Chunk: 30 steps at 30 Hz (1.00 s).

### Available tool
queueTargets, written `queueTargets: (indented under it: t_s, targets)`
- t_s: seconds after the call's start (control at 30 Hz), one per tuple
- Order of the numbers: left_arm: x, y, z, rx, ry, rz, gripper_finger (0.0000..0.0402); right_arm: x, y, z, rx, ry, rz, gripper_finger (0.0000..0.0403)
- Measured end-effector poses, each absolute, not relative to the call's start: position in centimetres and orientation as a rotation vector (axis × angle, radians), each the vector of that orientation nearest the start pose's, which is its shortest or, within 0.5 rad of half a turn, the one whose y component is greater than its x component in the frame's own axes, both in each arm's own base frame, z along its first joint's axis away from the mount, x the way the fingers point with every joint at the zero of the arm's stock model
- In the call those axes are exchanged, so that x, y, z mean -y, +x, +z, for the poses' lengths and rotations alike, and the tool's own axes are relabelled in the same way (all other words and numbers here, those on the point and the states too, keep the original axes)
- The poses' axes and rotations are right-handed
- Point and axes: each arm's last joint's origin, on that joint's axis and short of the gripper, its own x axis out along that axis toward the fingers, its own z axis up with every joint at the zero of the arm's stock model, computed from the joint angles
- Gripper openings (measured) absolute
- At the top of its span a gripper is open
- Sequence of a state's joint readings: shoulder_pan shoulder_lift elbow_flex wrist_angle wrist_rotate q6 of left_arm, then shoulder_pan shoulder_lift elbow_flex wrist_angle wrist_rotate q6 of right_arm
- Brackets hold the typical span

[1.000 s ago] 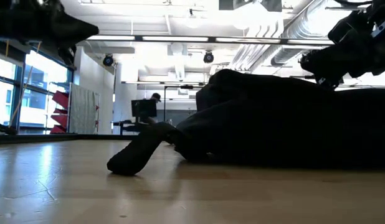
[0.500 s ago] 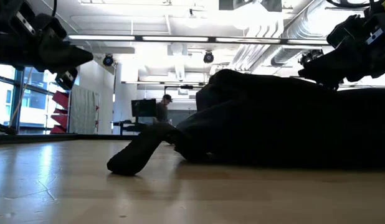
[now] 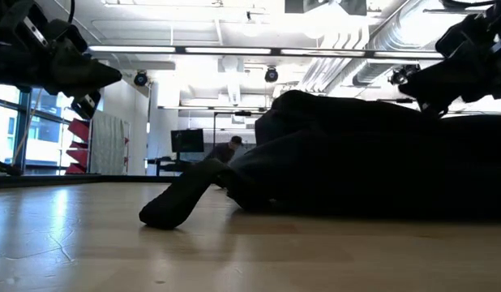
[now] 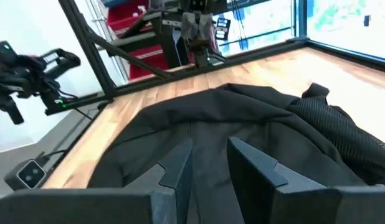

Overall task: Unpack backpack
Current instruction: Return to Home Position

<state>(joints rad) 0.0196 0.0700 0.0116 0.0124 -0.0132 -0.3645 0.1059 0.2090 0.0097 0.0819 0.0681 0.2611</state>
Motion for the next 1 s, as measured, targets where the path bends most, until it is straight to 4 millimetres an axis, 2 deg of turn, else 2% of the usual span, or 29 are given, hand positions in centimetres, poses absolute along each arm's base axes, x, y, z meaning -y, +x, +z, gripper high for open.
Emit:
queueTargets:
  t_s: [0.27,1.0]
  targets:
    - [-0.2,10.0,16.4,-0.03,-0.364,0.041,0.0,-0.8,9.7,17.1,0.047,0.265,0.054,0.0087]
    - [-0.3,10.0,16.5,-0.016,-0.364,0.047,0.0,-0.9,9.7,16.9,0.019,0.263,0.056,0.0087]
